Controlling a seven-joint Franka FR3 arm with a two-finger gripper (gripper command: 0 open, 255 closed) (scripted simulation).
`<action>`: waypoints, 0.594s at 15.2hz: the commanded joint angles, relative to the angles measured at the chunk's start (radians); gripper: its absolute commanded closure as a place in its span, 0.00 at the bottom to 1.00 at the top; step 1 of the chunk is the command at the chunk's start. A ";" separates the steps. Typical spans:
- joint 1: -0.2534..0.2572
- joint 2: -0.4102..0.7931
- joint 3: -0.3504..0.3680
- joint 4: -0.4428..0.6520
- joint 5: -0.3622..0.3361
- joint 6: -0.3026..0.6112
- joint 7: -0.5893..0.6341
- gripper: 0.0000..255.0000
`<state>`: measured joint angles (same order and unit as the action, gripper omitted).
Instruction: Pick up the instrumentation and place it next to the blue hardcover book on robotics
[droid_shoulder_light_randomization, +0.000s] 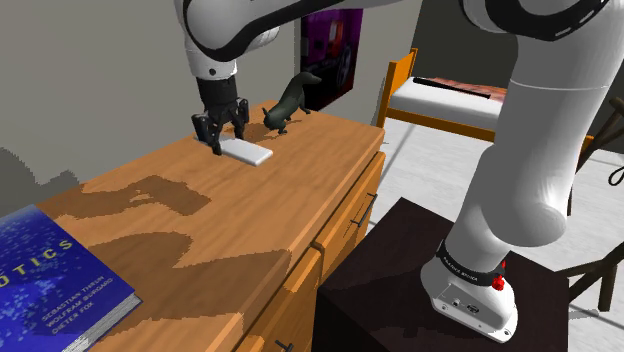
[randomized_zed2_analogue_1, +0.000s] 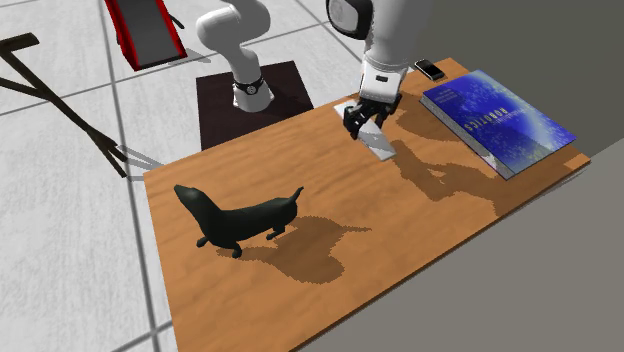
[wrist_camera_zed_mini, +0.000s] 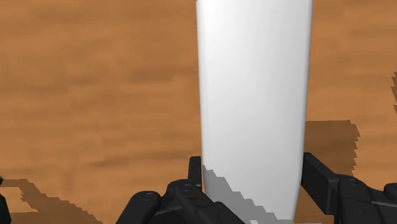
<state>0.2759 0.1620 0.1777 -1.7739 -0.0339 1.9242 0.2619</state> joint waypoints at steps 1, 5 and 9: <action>0.021 -0.028 0.017 -0.034 0.003 0.006 0.039 1.00; 0.068 -0.068 0.055 -0.085 0.008 0.017 0.123 1.00; 0.115 -0.093 0.096 -0.117 0.012 0.023 0.210 1.00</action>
<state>0.3764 0.0682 0.2612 -1.8886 -0.0210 1.9447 0.4440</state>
